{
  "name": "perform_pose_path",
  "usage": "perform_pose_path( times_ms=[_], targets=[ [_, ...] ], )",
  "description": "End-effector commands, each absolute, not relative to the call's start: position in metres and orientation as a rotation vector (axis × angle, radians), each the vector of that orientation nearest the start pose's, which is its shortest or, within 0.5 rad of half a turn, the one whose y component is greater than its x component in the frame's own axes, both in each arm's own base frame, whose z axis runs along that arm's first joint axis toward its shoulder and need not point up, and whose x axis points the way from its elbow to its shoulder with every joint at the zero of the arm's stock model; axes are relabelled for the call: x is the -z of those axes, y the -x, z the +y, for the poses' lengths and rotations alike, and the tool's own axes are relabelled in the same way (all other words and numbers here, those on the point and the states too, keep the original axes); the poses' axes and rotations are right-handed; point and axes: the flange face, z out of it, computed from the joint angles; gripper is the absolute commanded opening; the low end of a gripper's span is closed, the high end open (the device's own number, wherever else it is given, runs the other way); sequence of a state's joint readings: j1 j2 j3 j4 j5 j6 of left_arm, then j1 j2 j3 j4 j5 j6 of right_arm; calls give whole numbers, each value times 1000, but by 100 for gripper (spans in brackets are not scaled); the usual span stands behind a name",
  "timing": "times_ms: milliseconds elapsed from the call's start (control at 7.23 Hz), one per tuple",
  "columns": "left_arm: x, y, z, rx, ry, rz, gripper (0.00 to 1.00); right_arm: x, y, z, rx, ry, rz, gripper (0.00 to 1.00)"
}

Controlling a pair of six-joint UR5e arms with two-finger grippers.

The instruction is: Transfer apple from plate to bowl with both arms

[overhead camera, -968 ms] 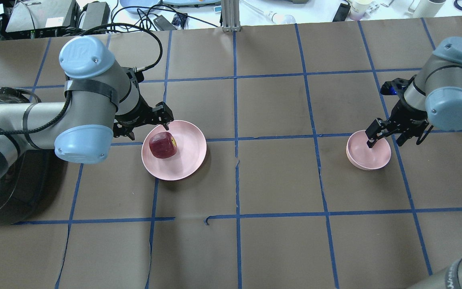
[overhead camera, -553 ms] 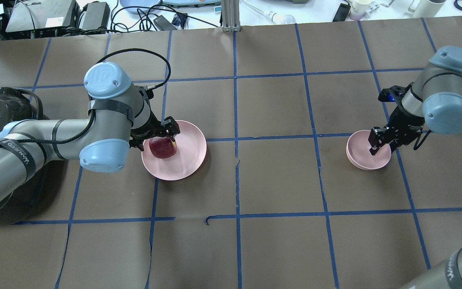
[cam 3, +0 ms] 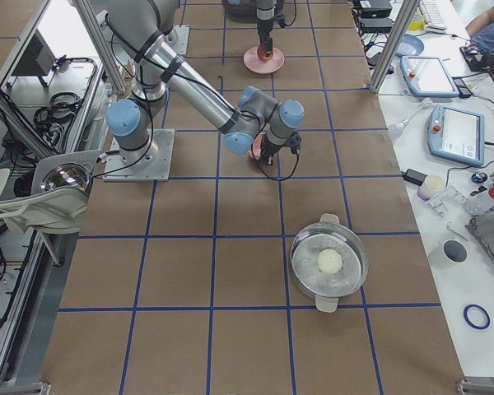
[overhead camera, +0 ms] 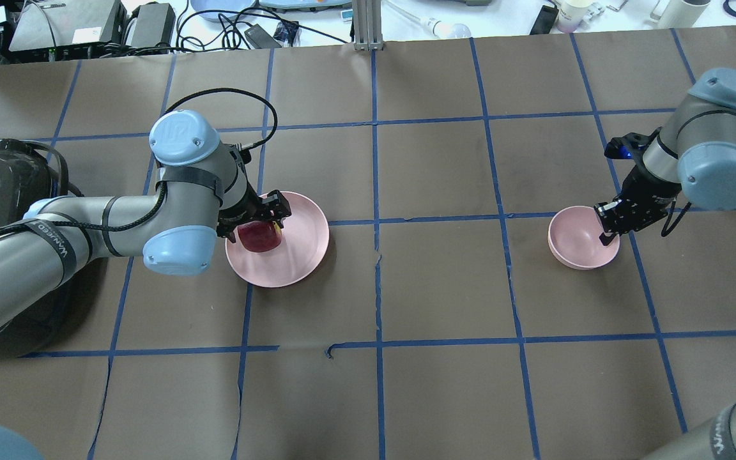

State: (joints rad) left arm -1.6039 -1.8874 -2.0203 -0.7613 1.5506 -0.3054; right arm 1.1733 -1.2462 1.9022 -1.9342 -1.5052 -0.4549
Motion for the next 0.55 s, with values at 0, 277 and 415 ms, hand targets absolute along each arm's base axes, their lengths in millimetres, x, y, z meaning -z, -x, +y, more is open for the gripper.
perform_pose_path(
  times_ms=[0,277,415],
  targets=[
    [-191,159,-512,28,439,3192,100,-234,44,-527,-354,-115,2753,0],
    [-193,158,-514,65,406,3201,75,-232,-30,-526,-416,-75,2771,0],
    [-192,157,-513,60,396,3194,48,-229,-83,-523,-455,-99,2799,0]
  ],
)
